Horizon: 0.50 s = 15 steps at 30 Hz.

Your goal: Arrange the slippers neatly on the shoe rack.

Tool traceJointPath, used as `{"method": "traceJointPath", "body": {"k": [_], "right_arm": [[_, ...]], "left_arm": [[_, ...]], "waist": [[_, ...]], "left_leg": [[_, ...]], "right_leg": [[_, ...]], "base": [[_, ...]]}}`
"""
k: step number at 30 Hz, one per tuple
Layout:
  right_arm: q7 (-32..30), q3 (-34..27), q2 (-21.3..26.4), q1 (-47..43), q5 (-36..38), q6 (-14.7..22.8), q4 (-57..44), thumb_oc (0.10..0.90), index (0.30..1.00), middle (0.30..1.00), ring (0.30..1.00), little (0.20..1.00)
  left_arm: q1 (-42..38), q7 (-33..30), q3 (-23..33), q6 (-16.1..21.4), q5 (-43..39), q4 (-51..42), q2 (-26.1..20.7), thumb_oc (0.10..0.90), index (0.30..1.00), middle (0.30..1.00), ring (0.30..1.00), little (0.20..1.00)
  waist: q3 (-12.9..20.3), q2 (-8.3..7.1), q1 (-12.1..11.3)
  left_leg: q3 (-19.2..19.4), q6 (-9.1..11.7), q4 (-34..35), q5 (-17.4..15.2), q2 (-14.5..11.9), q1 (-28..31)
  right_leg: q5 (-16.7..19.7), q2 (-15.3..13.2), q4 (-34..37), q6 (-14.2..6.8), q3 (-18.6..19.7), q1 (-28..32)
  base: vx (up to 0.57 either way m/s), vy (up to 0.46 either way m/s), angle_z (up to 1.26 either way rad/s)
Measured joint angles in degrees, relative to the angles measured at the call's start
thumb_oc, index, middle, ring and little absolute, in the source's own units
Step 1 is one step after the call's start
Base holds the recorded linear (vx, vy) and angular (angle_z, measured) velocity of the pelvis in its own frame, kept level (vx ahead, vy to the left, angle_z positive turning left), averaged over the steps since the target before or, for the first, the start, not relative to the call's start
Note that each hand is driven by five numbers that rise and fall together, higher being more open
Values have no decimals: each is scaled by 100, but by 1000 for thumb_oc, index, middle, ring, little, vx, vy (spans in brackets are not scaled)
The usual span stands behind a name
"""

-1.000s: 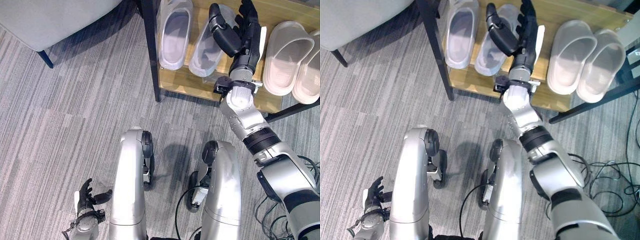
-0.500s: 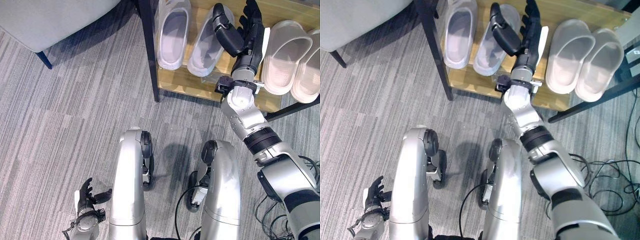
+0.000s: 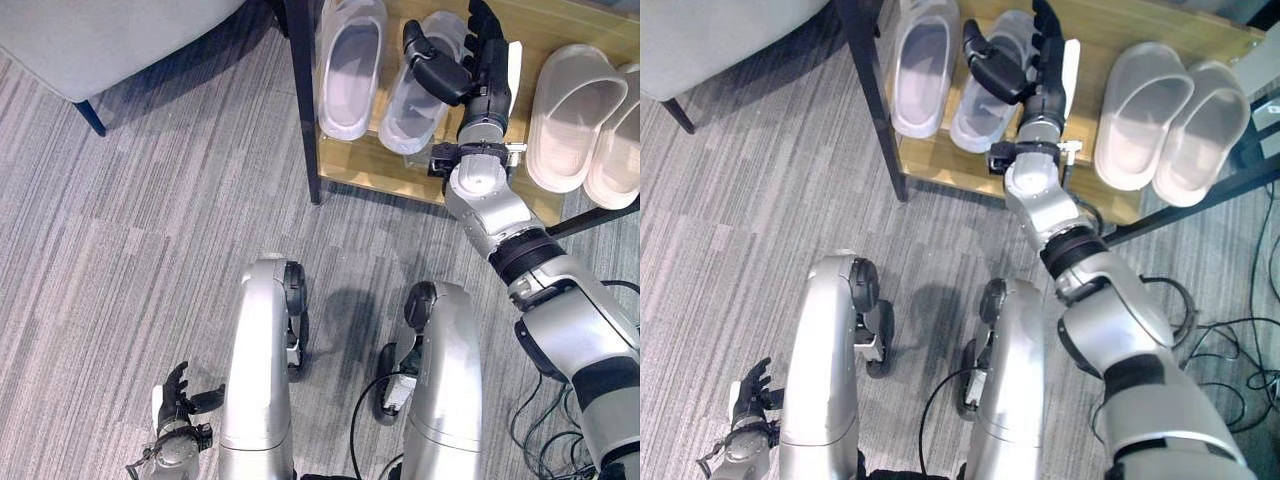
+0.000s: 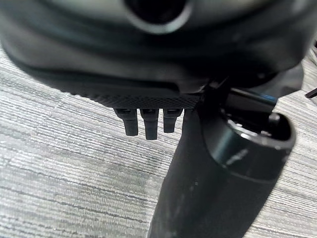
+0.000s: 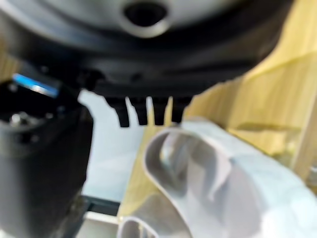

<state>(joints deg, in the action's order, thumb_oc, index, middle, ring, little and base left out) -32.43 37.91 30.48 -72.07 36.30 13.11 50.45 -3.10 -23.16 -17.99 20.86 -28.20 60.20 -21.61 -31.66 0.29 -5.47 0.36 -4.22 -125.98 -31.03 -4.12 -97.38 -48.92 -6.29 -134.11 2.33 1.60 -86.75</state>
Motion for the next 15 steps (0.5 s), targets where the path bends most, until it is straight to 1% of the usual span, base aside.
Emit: {"method": "traceJointPath", "body": {"k": [4,12,15], "right_arm": [[88,0,0,0,55,3,28,800,900,900,900,900],[125,-2,-11,-39,549,30,43,800,900,900,900,900],[201,0,-11,-53,618,30,46,800,900,900,900,900]], "left_arm": [[1,1,0,-2,-34,24,0,800,900,900,900,900],[-1,4,-4,-3,-35,71,0,800,900,900,900,900],[-1,5,-5,-3,-34,72,0,800,900,900,900,900]], "waist": [[0,0,2],[0,-1,2],[0,0,-1]], "left_leg": [[-1,0,0,0,0,1],[-2,0,-9,0,-2,2],[-2,0,-12,0,-2,3]], "right_leg": [[0,1,0,0,0,0],[0,2,-6,0,-1,0],[0,2,-13,0,0,1]], "base": [[0,0,0],[0,0,0],[0,0,0]]}}
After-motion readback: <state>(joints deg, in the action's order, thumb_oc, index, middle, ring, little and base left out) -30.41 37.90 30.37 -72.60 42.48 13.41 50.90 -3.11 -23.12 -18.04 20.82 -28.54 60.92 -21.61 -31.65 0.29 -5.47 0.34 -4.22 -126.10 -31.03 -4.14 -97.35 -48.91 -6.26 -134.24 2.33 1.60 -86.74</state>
